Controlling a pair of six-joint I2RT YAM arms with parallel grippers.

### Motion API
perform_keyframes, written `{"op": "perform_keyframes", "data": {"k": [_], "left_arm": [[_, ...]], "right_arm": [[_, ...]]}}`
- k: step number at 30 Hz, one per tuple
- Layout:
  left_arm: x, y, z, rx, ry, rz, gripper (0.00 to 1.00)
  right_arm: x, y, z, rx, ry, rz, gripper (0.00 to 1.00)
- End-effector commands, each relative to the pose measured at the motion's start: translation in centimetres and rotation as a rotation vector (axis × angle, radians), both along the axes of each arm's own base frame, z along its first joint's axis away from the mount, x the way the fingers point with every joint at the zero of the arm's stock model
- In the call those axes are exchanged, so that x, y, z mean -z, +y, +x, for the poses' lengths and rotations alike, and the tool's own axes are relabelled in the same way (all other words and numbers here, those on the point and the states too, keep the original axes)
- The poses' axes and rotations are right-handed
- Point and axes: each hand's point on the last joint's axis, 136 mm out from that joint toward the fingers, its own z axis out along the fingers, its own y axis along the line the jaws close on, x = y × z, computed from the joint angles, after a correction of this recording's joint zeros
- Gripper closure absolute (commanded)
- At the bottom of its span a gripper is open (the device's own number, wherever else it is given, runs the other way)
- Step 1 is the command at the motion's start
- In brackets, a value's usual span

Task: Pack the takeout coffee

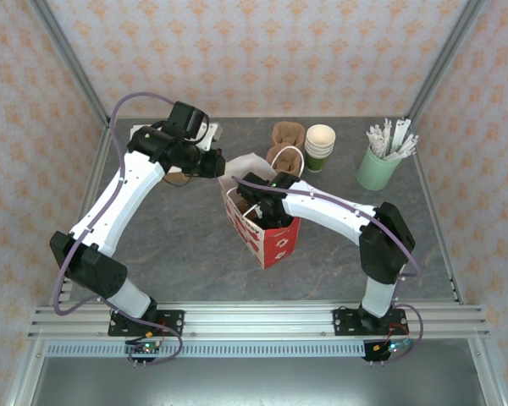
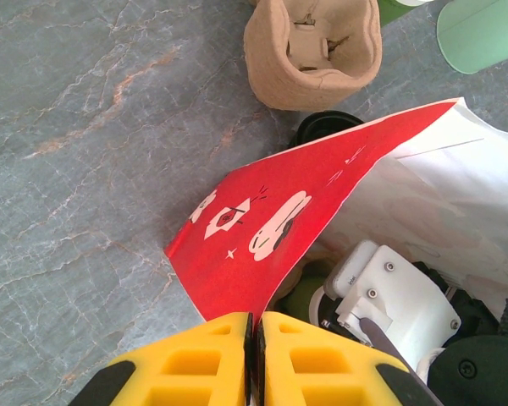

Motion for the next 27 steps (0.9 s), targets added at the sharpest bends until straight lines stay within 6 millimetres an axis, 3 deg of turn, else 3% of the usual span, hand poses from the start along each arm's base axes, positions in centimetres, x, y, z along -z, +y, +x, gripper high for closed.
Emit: {"op": "perform_keyframes", "data": {"k": [1, 27], "left_arm": [[-0.4, 0.2, 0.2, -0.005, -0.014, 0.023, 0.87], [-0.3, 0.2, 0.2, -0.009, -0.01, 0.024, 0.87]], "right_arm": [[0.8, -2.5, -0.4, 0.011, 0.023, -0.099, 0.27], [0.2, -3.3, -0.8, 0.013, 0.016, -0.115, 0.26]]}}
